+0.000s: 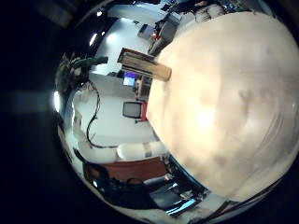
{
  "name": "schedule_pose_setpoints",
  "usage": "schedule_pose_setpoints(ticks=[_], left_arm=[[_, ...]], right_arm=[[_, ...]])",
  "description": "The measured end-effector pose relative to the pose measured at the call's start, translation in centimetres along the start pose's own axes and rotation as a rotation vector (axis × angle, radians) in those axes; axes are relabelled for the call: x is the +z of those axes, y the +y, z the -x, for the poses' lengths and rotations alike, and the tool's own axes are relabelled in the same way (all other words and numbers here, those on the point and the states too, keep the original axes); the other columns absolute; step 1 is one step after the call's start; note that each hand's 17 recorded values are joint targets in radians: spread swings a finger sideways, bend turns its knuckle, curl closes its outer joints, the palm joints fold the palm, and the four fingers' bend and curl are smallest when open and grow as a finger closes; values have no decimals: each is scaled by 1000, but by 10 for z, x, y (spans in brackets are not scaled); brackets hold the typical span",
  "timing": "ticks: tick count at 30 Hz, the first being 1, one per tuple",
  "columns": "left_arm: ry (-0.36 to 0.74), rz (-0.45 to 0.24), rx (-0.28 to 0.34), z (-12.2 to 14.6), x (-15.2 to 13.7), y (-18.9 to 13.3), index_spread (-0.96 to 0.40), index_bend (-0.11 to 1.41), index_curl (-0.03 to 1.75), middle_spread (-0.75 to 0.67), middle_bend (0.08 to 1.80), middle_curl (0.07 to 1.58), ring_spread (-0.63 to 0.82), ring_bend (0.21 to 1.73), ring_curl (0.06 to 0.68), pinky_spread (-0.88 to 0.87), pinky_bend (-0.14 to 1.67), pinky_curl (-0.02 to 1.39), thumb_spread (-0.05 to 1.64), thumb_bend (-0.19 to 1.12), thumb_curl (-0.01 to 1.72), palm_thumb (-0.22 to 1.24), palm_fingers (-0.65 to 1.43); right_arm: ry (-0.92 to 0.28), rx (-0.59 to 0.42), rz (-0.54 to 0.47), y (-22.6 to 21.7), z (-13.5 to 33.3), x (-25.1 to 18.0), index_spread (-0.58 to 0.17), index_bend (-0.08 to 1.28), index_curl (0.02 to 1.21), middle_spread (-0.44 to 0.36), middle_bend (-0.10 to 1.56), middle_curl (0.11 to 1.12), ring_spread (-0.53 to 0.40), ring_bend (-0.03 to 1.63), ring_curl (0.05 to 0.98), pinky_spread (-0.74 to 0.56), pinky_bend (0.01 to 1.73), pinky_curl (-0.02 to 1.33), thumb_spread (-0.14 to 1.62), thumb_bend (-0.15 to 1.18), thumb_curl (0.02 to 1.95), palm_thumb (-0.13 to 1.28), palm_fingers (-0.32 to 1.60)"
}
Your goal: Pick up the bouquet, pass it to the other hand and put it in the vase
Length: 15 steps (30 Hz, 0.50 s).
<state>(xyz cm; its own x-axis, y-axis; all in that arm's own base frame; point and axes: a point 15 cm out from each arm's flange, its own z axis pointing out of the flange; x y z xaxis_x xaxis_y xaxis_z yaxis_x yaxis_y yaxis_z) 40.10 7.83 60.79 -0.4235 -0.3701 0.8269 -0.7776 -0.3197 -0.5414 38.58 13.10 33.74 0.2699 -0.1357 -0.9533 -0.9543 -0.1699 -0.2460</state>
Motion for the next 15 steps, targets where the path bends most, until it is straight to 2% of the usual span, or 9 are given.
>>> schedule_pose_setpoints(ticks=[6,15], left_arm=[[-35,-2,-49,40,3,-7,-663,219,1583,-552,1060,1081,-418,1472,566,-568,1139,777,169,-20,934,1145,1004],[-21,7,-122,102,17,-3,-608,190,1624,-563,1040,1093,-421,1446,572,-583,1114,795,157,-20,943,1154,1008]], right_arm=[[3,-3,-7,0,1,-3,-388,150,211,62,176,259,157,290,264,326,408,327,959,-26,411,718,-42],[2,0,-7,0,-1,-4,-382,159,233,61,174,259,156,284,265,326,401,322,955,-28,415,720,-29]])
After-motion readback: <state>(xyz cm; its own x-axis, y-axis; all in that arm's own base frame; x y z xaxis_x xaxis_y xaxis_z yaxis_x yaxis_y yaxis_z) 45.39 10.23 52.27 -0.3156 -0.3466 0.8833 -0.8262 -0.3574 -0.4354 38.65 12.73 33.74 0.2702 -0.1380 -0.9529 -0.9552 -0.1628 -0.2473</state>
